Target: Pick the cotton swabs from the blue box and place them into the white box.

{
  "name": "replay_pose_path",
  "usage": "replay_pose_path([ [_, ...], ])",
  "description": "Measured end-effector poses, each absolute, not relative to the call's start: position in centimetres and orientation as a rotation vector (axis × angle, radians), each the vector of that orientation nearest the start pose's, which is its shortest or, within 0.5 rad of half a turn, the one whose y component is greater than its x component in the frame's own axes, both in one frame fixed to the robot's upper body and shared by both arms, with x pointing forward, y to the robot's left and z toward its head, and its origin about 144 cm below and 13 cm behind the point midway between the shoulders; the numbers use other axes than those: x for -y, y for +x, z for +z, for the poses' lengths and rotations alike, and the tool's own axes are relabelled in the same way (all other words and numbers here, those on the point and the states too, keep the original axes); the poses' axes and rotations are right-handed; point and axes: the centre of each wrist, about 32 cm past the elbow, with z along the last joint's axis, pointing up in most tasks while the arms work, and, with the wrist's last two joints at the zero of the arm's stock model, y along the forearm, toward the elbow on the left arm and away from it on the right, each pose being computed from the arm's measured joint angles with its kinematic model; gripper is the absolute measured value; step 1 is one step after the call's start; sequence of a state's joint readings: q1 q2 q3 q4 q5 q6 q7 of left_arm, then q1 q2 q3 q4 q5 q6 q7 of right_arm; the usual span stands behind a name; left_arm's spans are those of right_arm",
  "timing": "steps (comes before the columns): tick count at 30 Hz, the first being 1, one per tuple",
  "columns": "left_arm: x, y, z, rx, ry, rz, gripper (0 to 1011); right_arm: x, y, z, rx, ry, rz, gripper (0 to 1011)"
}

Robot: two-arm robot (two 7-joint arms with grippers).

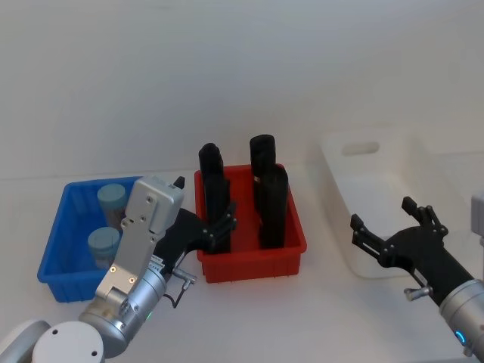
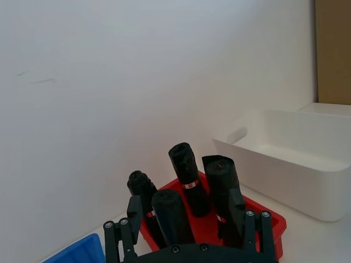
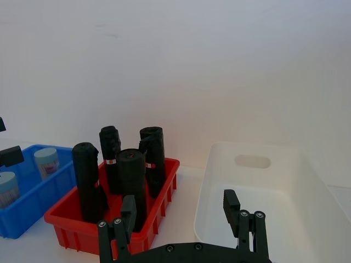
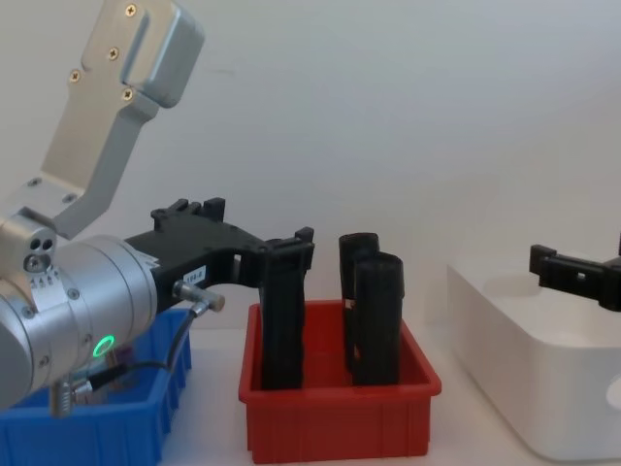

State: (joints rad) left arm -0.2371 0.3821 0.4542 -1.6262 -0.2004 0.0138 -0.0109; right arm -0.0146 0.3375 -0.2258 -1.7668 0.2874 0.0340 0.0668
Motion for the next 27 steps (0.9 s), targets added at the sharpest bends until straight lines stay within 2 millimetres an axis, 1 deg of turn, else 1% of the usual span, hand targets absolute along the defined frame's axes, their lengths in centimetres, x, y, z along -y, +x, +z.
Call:
replay_pose_path([
  [16, -20.0, 49.3, 120.4, 0.250, 0.061, 1.149, 1003, 23.7, 44.3, 118.9, 0.075, 0.026, -1.229, 1002],
  [27, -21.1, 50.0, 120.3, 0.186, 0.086, 1.239, 1003, 23.7, 44.3, 118.9, 0.075, 0.026, -1.230, 1001],
])
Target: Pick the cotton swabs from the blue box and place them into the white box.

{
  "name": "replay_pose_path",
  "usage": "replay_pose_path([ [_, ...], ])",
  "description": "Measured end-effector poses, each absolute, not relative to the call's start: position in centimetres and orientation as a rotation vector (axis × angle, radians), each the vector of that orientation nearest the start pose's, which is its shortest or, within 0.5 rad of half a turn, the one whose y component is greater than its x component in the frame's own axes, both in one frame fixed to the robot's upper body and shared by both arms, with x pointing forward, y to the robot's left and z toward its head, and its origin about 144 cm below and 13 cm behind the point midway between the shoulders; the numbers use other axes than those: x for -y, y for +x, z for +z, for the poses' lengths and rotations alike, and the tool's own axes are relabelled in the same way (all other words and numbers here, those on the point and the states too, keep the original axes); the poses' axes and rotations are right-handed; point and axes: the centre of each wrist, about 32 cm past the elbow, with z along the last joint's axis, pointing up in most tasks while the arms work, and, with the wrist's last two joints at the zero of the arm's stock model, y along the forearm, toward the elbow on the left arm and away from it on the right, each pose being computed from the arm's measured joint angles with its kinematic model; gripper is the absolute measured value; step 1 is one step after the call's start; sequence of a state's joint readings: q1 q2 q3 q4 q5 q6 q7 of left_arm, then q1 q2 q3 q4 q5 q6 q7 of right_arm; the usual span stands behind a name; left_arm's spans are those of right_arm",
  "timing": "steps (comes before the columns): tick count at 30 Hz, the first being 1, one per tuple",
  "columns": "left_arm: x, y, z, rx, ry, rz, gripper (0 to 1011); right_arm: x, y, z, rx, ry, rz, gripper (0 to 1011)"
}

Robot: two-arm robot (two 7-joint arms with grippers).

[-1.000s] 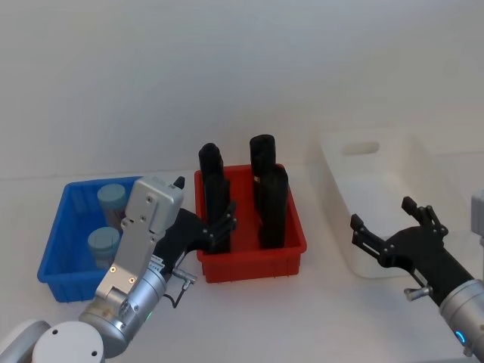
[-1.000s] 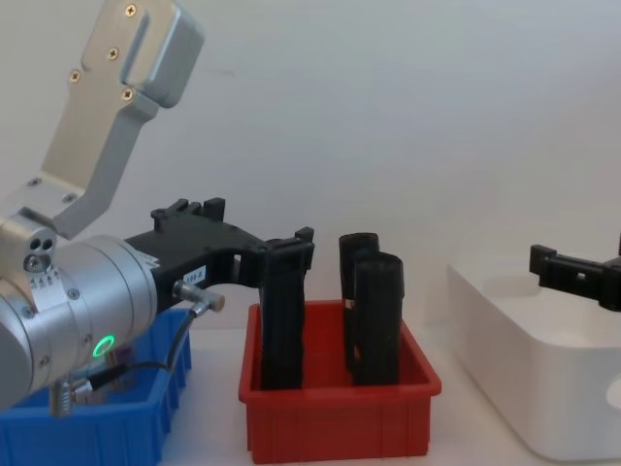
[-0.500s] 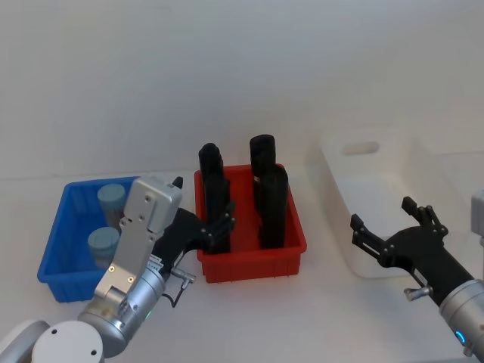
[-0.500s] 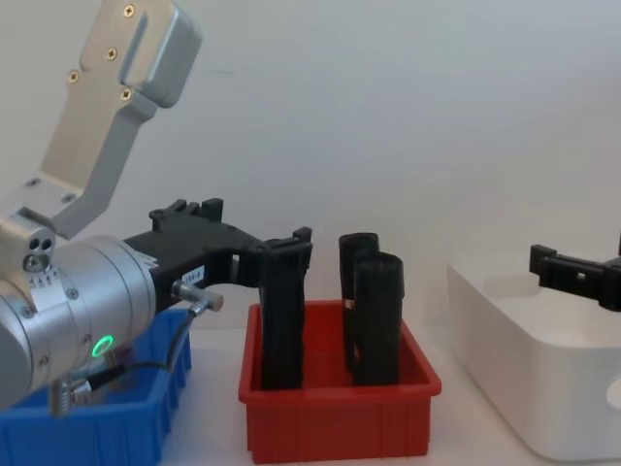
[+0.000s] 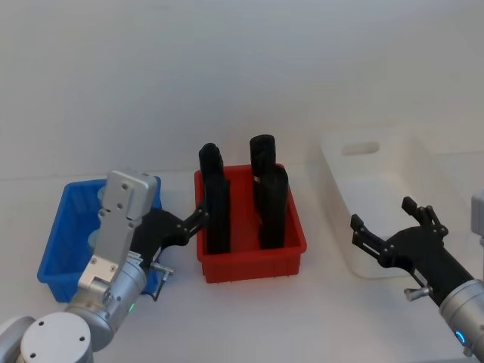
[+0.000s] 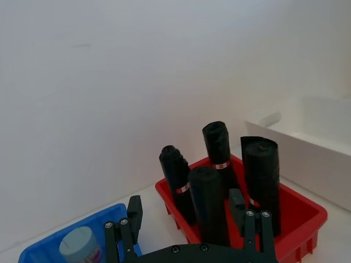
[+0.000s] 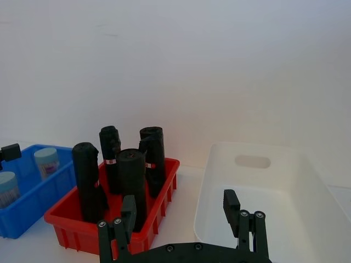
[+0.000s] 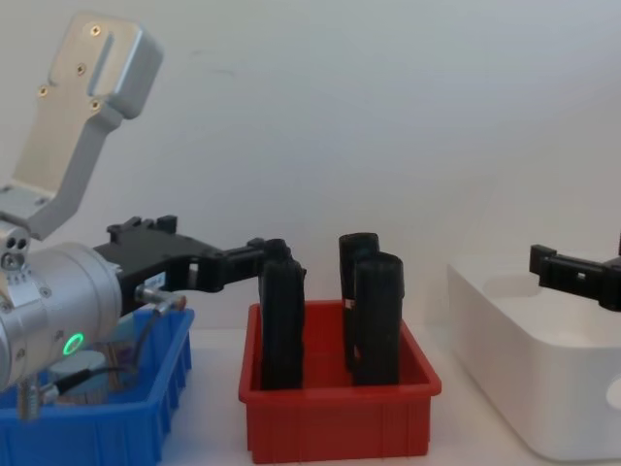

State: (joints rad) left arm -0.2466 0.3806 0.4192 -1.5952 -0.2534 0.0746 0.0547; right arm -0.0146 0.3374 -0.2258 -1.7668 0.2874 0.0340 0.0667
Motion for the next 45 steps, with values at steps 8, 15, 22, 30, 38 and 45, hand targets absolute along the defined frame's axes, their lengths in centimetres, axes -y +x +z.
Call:
replay_pose_path([
  [8, -22.5, 50.9, 120.1, 0.122, 0.117, 1.308, 1003, 23.7, 44.3, 118.9, 0.075, 0.026, -1.230, 1001],
  [15, -23.9, 52.1, 119.9, 0.058, 0.160, 1.369, 1003, 23.7, 44.3, 118.9, 0.075, 0.026, -1.230, 1001],
  [22, -25.0, 53.2, 119.7, 0.008, 0.199, 1.407, 1003, 23.7, 44.3, 118.9, 0.075, 0.026, -1.229, 1001],
  [30, -26.3, 55.0, 119.3, -0.052, 0.248, 1.444, 1003, 23.7, 44.3, 118.9, 0.075, 0.026, -1.229, 1001],
  [38, -27.2, 56.1, 119.0, -0.092, 0.280, 1.469, 1003, 23.7, 44.3, 118.9, 0.075, 0.026, -1.229, 1001],
  [45, -28.0, 56.7, 118.6, -0.127, 0.305, 1.492, 1003, 23.7, 44.3, 118.9, 0.075, 0.026, -1.229, 1002],
])
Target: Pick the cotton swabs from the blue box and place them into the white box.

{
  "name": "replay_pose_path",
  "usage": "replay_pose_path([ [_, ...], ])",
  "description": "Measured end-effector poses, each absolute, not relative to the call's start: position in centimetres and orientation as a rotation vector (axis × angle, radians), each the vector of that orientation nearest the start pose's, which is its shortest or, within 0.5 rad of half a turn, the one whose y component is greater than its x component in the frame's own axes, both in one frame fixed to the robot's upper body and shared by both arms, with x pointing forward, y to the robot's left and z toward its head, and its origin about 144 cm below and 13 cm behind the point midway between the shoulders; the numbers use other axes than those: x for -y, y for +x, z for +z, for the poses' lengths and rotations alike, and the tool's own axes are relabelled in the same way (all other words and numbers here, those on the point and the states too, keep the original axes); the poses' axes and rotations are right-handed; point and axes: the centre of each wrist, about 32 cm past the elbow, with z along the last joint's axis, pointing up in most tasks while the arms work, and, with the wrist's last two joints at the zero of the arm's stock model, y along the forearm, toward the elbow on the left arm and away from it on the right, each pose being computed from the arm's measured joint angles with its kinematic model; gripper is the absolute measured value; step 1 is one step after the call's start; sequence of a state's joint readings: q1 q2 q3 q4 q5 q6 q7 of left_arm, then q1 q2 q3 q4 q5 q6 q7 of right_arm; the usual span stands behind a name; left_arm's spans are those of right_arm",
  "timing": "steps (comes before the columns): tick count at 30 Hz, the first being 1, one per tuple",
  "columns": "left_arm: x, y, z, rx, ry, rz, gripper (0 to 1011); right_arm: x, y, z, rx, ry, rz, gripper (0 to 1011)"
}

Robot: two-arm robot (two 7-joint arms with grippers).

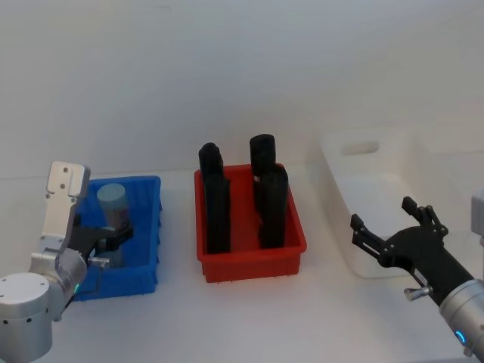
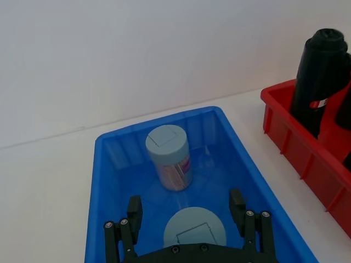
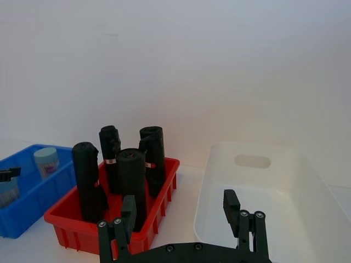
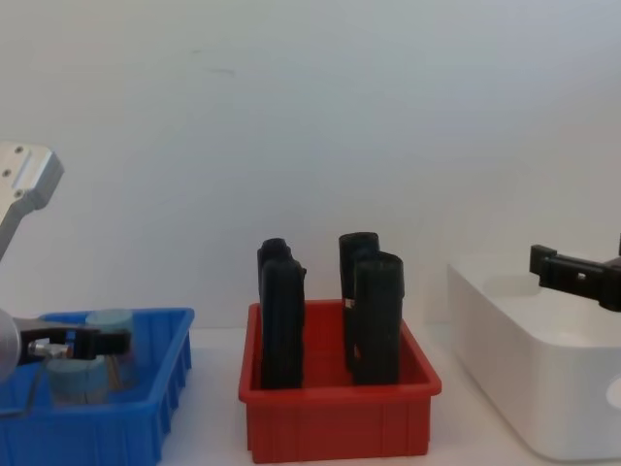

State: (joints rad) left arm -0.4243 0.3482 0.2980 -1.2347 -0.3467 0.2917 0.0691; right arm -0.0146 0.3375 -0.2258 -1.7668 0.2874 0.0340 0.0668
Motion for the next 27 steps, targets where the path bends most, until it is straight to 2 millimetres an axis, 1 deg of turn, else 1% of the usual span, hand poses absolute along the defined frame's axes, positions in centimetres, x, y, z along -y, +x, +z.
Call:
replay_pose_path([
  [17, -29.1, 57.3, 117.8, -0.201, 0.312, 1.489, 1000, 23.7, 44.3, 118.9, 0.075, 0.026, -1.229, 1001],
  [19, -29.3, 57.3, 117.7, -0.211, 0.309, 1.485, 968, 23.7, 44.3, 118.9, 0.075, 0.026, -1.229, 1002],
  [20, -29.3, 57.3, 117.6, -0.217, 0.307, 1.481, 929, 23.7, 44.3, 118.9, 0.075, 0.026, -1.229, 1002],
  [25, -29.5, 57.4, 117.4, -0.236, 0.298, 1.470, 816, 23.7, 44.3, 118.9, 0.075, 0.026, -1.229, 1002],
  [27, -29.5, 57.4, 117.3, -0.241, 0.292, 1.464, 746, 23.7, 44.3, 118.9, 0.075, 0.026, -1.229, 1002],
])
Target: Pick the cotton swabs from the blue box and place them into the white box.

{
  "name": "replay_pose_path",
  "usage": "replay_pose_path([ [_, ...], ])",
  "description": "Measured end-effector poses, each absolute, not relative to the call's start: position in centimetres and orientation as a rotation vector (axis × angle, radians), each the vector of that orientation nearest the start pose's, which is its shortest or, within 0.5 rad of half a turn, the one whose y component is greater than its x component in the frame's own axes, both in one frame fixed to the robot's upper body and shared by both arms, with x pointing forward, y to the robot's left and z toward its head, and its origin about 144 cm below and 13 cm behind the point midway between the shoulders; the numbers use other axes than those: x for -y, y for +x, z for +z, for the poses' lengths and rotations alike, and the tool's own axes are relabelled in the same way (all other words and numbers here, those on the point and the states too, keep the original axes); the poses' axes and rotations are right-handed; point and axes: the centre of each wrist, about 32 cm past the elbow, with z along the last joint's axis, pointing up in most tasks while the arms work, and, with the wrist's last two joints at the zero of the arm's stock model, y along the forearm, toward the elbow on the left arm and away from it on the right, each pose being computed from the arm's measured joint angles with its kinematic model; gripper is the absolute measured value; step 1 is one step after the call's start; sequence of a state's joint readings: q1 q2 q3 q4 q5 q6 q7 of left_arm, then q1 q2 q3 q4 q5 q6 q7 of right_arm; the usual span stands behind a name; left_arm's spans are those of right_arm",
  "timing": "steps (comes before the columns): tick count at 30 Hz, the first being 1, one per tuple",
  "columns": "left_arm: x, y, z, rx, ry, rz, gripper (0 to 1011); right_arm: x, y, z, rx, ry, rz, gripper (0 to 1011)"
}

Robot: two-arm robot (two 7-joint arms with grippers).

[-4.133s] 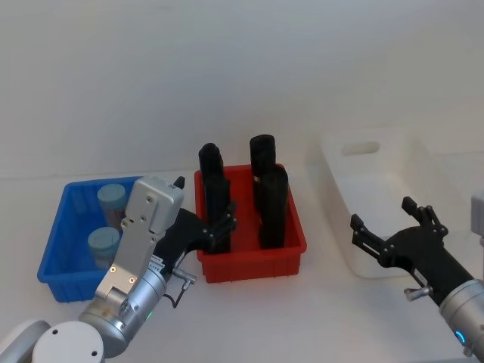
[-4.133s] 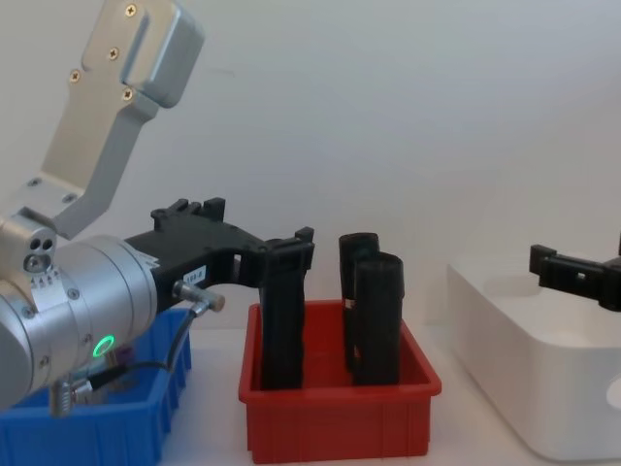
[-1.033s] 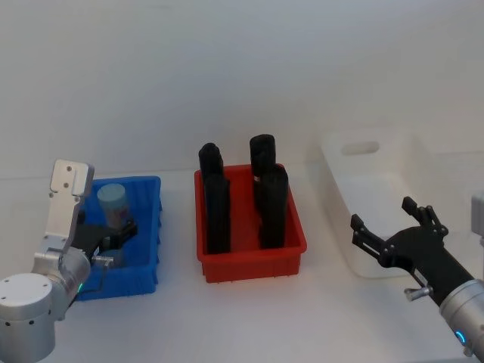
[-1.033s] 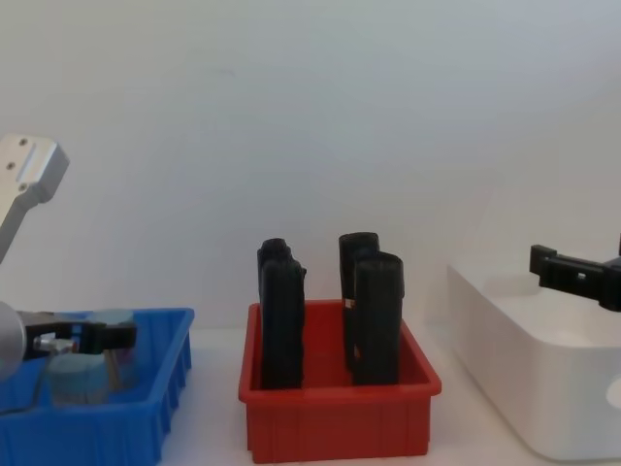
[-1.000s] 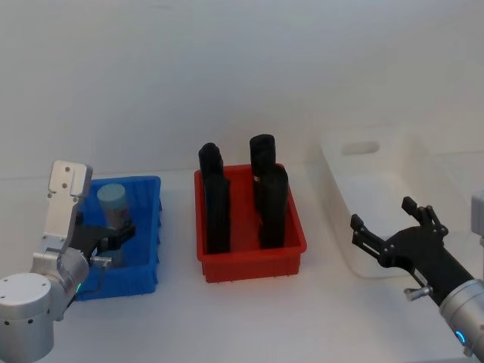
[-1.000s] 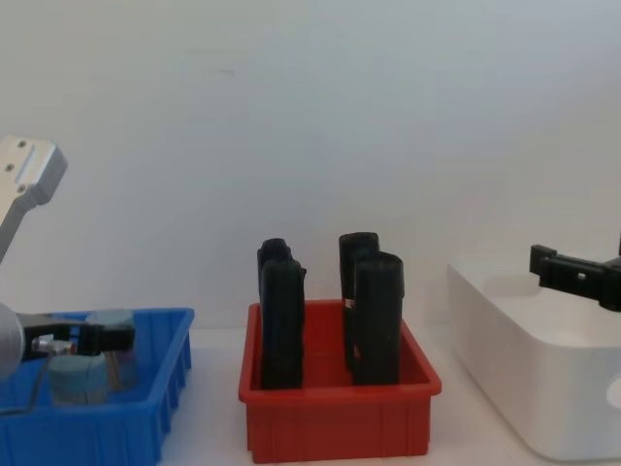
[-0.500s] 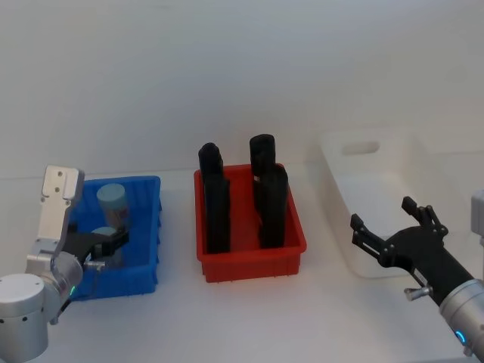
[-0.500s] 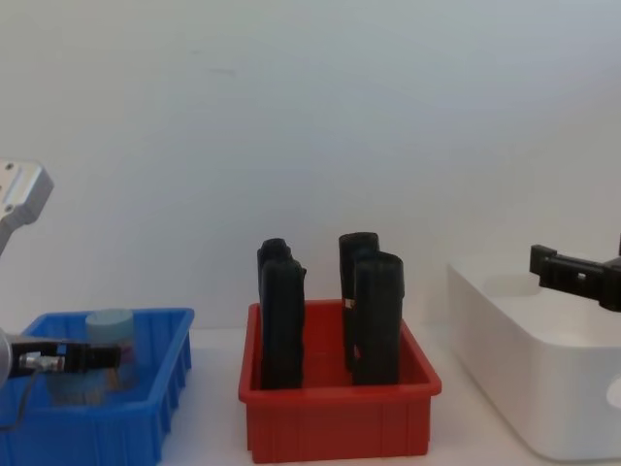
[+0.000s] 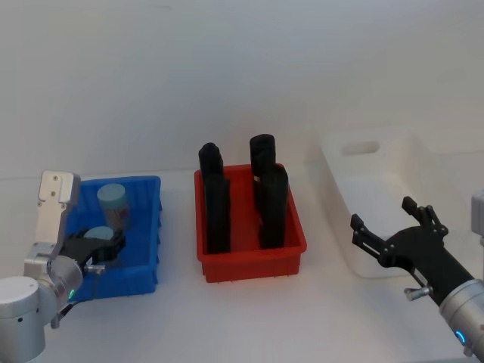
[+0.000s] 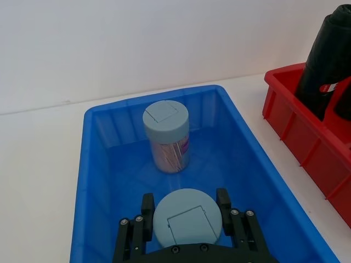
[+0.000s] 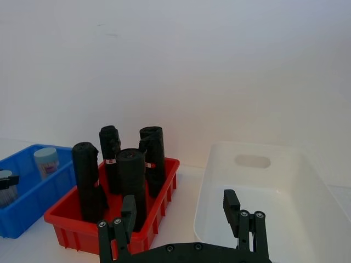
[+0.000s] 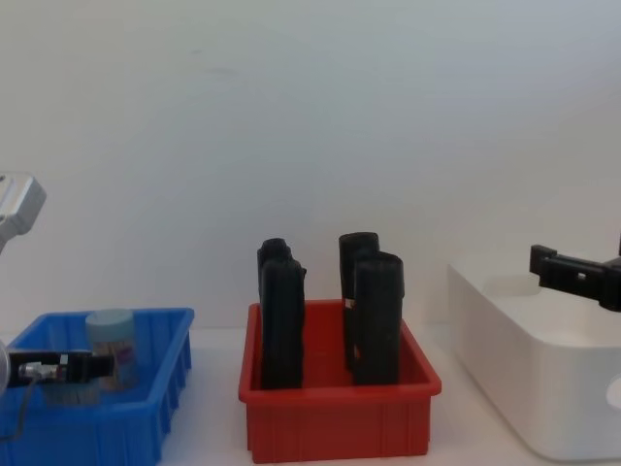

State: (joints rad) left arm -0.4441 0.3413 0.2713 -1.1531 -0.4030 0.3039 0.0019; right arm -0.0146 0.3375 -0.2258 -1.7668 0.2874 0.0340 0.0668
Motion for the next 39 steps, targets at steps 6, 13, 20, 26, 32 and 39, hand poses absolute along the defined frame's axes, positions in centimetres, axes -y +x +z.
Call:
replay_pose_path([
  [6, -29.6, 57.2, 117.5, -0.241, 0.274, 1.453, 670, 23.7, 44.3, 118.9, 0.075, 0.026, -1.229, 1002],
  [13, -29.5, 56.8, 118.5, -0.200, 0.257, 1.442, 671, 23.7, 44.3, 118.9, 0.075, 0.026, -1.229, 1001],
  [20, -29.1, 56.3, 120.4, -0.130, 0.250, 1.420, 671, 23.7, 44.3, 118.9, 0.075, 0.026, -1.229, 1002],
  [26, -28.7, 55.9, 122.5, -0.067, 0.261, 1.377, 670, 23.7, 44.3, 118.9, 0.075, 0.026, -1.229, 1001],
  [32, -28.3, 55.6, 124.2, -0.034, 0.280, 1.326, 671, 23.7, 44.3, 118.9, 0.075, 0.026, -1.229, 1001],
  [39, -27.7, 55.4, 126.4, -0.012, 0.312, 1.244, 670, 23.7, 44.3, 118.9, 0.075, 0.026, -1.229, 1001],
])
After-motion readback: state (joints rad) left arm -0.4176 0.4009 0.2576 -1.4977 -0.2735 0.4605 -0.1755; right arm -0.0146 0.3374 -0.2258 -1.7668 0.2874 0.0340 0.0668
